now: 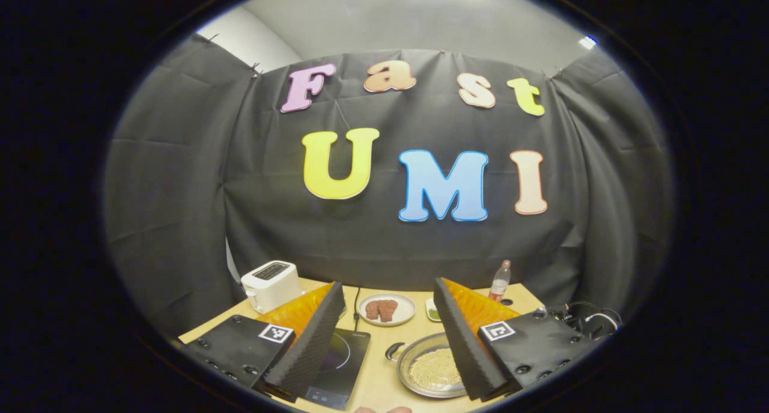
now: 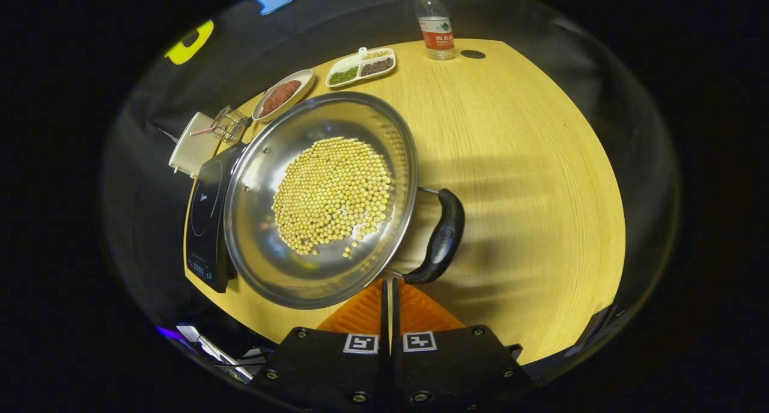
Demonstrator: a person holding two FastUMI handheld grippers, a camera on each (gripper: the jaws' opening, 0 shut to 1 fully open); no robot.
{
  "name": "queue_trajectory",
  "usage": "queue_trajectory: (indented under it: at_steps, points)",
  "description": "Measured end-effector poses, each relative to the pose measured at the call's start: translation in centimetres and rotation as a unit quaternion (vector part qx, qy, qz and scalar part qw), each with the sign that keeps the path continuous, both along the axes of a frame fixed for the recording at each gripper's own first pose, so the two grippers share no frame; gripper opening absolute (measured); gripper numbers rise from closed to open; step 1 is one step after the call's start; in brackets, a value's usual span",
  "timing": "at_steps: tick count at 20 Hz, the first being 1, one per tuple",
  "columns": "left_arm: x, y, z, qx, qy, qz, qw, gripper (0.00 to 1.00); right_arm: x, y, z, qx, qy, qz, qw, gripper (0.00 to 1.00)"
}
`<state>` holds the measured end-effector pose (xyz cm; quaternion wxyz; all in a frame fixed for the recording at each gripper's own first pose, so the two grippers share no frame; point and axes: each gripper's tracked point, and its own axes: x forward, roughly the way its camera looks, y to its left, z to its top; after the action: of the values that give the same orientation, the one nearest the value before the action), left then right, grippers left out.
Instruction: First push the handle of the pot to place it horizontally, then grasp the pot with both hands and set it on the induction cooktop.
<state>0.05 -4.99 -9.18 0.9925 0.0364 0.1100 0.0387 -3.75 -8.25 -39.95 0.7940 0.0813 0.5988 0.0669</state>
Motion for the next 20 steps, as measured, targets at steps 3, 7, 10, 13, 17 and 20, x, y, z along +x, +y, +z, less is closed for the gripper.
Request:
queue_trajectory:
  at_steps: [3,7,10,13,17,20]
  points:
    - [-0.1,-0.7,-0.6,0.012,0.009,0.008,1.000,1.00,1.0,-0.6,-0.1,-0.011,-0.008,0.024,1.000,0.01]
    - [-0.5,-1.7,-2.0,0.002,0.025,0.016,1.000,1.00,2.4,-1.3,-0.4,-0.019,-0.014,0.041,0.999,0.01]
    - [-0.5,-2.1,-3.1,0.003,0.034,0.009,0.999,0.98,3.7,-1.8,-0.4,-0.022,-0.020,0.031,0.999,0.01]
    - [-0.1,-1.9,-4.8,-0.005,0.050,0.000,0.999,0.95,4.9,-2.1,-0.4,-0.032,-0.026,0.030,0.999,0.01]
    - [1.1,-1.4,-6.7,-0.022,0.068,-0.022,0.997,0.98,6.2,-3.0,-0.1,-0.055,-0.043,0.019,0.997,0.01]
    - [1.9,-0.9,-8.6,-0.030,0.087,-0.040,0.995,0.95,6.5,-3.9,0.8,-0.065,-0.074,0.006,0.995,0.05]
